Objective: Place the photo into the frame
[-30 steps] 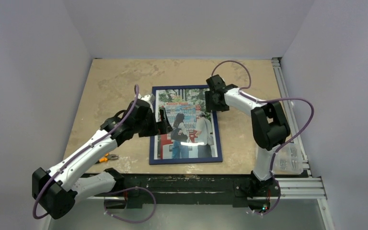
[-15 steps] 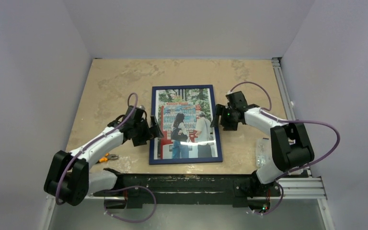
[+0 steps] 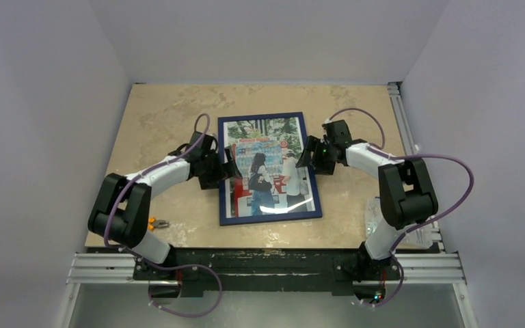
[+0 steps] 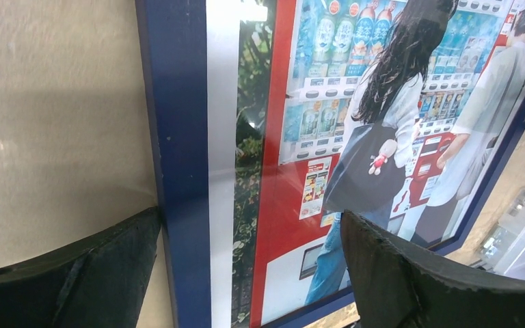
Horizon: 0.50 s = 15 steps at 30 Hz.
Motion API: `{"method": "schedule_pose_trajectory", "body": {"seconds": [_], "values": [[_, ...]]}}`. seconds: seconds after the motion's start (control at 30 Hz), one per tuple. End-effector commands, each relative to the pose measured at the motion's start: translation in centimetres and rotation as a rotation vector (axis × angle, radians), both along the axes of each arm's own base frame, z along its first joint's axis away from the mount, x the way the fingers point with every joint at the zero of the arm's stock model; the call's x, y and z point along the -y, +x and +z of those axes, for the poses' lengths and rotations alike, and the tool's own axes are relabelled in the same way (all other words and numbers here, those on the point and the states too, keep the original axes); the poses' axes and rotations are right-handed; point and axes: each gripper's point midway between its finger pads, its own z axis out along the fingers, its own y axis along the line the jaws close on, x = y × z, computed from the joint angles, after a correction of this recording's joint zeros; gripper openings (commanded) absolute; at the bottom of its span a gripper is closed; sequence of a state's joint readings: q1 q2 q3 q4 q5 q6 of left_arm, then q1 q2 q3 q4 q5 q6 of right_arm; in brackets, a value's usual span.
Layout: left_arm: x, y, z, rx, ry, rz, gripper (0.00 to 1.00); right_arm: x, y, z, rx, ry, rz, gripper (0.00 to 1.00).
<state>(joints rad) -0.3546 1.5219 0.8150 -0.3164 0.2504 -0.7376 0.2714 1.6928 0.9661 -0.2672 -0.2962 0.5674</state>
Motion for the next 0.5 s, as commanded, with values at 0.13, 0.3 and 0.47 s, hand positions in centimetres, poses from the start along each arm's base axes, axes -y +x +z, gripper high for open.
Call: {"method": "schedule_pose_trajectory", "body": {"seconds": [0.13,0.3,0.47], "values": [[3.5,4.1,3.3,0.132,-0.101,-0.088,0.99,-2.2,-0.2,1.3,-0.004,0.075,0.046,0.72],[2.6,4.2,3.3,0.127,-0.051,-0.078,0.99,-1.6,-0.2,1.7,0.008,0.047,0.032,0.73],[-2.0,3.6,6.2,0.234,0.129,0.043,1.00,0.3,0.6,4.7,0.108,-0.049,-0.004,0.80]]}}
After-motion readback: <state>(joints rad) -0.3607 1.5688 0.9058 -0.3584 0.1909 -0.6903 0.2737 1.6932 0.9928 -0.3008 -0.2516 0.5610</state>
